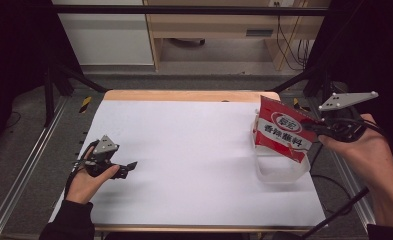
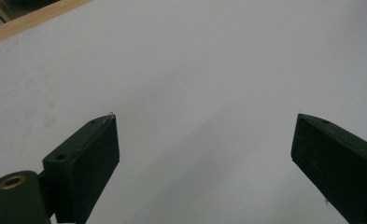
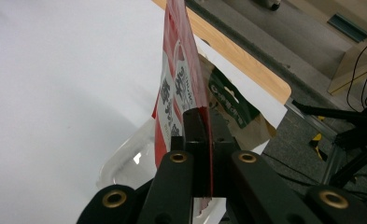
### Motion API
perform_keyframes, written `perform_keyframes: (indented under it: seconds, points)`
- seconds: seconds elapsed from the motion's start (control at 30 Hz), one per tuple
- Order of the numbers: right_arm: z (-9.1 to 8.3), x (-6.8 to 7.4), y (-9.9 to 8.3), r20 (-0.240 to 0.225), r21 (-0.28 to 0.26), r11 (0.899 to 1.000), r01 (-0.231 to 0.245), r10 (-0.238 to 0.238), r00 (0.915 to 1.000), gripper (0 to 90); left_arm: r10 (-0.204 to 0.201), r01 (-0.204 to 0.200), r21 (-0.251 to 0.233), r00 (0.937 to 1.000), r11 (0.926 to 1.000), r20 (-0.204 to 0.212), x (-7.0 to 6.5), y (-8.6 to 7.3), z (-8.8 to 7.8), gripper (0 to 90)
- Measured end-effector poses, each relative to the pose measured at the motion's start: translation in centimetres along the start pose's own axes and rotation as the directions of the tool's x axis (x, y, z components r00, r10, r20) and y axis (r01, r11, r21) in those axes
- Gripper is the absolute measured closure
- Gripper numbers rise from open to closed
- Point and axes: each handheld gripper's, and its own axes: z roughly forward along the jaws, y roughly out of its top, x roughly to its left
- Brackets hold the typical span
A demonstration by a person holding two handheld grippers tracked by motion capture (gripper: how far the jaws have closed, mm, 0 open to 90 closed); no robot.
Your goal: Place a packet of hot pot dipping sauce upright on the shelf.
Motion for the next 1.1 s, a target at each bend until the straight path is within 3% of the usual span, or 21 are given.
perform_keyframes:
  seconds: [0.83, 1.1]
  points:
    - [3.5, -0.7, -4.2, -0.022, 0.035, 0.993, -0.111, 0.112, 0.9935, 90.0, -0.002, 0.002, 0.002, 1.0, 1.0, 0.003, 0.1, -0.2, 0.0, 7.9]
    - [3.4, -1.5, -5.4, -0.011, 0.048, 0.989, -0.14, 0.141, 0.9899, 89.5, 0.006, -0.006, 0.008, 0.9999, 0.9999, 0.008, 0.0, -0.2, 0.2, 7.9]
